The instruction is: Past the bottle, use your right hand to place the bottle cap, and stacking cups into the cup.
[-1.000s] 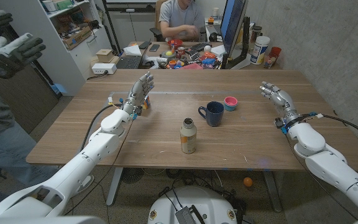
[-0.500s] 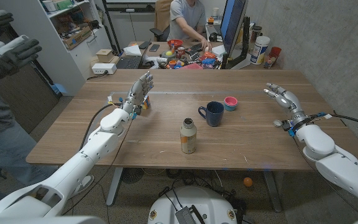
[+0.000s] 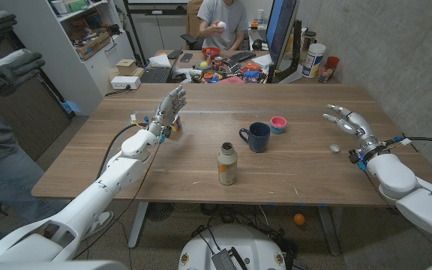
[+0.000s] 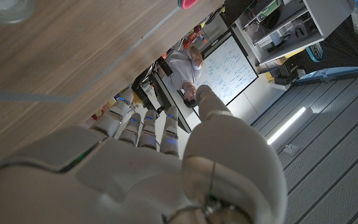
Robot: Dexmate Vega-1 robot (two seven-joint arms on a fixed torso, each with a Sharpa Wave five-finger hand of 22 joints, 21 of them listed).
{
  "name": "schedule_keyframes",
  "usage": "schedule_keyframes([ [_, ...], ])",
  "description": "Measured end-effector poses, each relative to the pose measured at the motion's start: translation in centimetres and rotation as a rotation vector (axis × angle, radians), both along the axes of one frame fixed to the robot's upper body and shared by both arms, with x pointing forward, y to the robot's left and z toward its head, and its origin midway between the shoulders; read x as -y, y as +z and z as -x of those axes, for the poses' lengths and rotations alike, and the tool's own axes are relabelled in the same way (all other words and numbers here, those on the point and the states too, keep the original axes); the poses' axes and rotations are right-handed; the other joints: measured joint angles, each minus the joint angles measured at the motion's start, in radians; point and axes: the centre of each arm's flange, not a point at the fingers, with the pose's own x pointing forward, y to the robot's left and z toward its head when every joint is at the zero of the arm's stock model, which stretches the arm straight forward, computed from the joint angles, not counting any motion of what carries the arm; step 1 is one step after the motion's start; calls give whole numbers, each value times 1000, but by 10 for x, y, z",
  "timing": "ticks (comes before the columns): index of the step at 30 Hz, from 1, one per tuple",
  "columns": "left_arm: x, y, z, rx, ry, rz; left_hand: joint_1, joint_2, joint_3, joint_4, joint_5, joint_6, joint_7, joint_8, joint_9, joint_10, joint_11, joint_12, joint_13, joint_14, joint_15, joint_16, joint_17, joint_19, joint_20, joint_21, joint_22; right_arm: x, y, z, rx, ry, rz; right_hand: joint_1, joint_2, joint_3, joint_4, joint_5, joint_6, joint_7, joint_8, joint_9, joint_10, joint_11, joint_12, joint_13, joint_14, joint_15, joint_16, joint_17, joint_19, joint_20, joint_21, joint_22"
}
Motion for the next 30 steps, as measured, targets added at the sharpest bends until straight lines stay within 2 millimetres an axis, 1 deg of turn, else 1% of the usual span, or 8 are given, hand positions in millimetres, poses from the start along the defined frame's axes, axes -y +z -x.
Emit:
schedule_keyframes([
  [4, 1, 2, -1, 3, -1, -5, 0, 0, 0, 0, 0, 0, 0, 0, 0, 0, 0, 0, 0, 0, 0, 0, 0, 0, 0, 0, 0, -1, -1, 7, -10, -35, 39, 7, -7, 2, 2, 0, 5, -5, 0, 0, 0, 0, 0, 5, 0, 0, -4, 0, -3, -4, -3, 0],
  [9, 1, 3, 0, 10, -3, -9, 0, 0, 0, 0, 0, 0, 0, 0, 0, 0, 0, 0, 0, 0, 0, 0, 0, 0, 0, 0, 0, -8, 2, 16, -6, -29, 63, 20, -20, 4, 4, 0, -4, -25, -5, 4, -4, 4, -8, 5, 0, 0, -4, 0, -10, 4, -5, 0],
  [10, 3, 4, -1, 11, -4, -7, 0, 0, 0, 0, 0, 0, 0, 0, 0, 0, 0, 0, 0, 0, 0, 0, 0, 0, 0, -3, 0, -4, -2, 15, -29, -83, 107, 20, -20, 4, 4, 0, -7, -29, -8, 5, -4, 4, -8, 5, 0, 0, -4, 0, -10, 4, -5, 0],
  [14, 3, 5, -2, 12, -5, -7, 0, 0, 0, 0, 0, 0, 0, 0, 0, 0, 0, 0, 0, 0, 0, 0, 0, 0, 0, -8, 0, -5, -2, 18, -39, -114, 145, 31, -31, 4, 4, 0, -5, -38, -8, 5, -4, 4, -8, 5, 3, 8, -4, 0, -19, 12, -5, 0],
  [21, 5, 4, -2, 14, -8, -4, -4, 4, 0, 0, 0, 4, -4, 0, 0, 0, 0, 0, 0, 0, 0, 0, 0, 0, 0, -8, 0, -13, 2, 28, -37, -126, 187, 42, -42, 4, 4, 0, -5, -37, -8, 5, -4, 4, -8, 10, -4, 15, -4, 0, -23, 16, -5, 0],
  [22, 5, 4, -2, 14, -8, -4, -4, 4, 0, 0, 0, 4, -4, 0, 0, 0, 0, 0, 0, 0, 0, 0, 0, 0, 0, -8, 0, -7, -2, 27, -69, -196, 241, 43, -44, 4, 4, 0, -5, -37, -8, 5, -4, 4, -8, 10, -6, 16, -4, 0, -26, 20, -5, 0],
  [27, 5, 3, -2, 12, -9, -1, -4, 4, 0, 0, 0, 4, -4, 1, 0, 4, -4, 0, 0, 0, 0, 0, 0, 0, 0, -8, 0, -6, -4, 30, -92, -245, 289, 48, -48, 1, 7, 4, -5, -37, -8, 8, -30, 0, -14, 10, -6, 16, -4, 2, -26, 20, -4, 0],
  [30, 5, 2, -2, 12, -8, 1, -4, 4, 0, 0, 0, 4, -4, 1, 0, 4, -4, 0, 0, 0, 0, 0, 0, 0, 0, -8, 0, -10, -3, 33, -89, -242, 297, 63, -63, -3, 11, 8, 10, -22, -8, 9, -48, 7, -19, 10, -4, 33, -4, 2, -33, 27, -4, 0],
])
